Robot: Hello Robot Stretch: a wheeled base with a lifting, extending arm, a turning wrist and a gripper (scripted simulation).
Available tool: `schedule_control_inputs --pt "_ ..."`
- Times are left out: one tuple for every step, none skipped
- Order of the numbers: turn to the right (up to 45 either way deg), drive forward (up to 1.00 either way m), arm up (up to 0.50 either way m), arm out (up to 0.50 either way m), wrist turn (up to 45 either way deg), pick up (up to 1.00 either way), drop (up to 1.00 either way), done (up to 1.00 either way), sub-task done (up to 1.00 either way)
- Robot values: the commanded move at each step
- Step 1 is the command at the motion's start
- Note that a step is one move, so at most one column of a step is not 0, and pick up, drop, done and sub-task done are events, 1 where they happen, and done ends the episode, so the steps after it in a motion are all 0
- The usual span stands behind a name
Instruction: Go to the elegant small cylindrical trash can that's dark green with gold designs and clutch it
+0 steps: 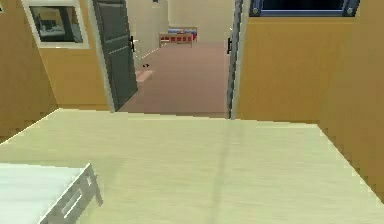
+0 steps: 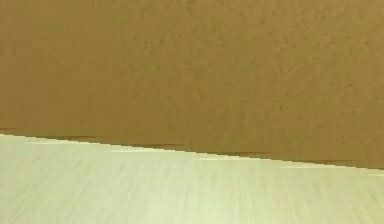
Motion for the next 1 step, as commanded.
schedule_control_inputs --pt "0.0 1.00 0.00 0.00 0.0 0.00 0.00 0.00 0.00"
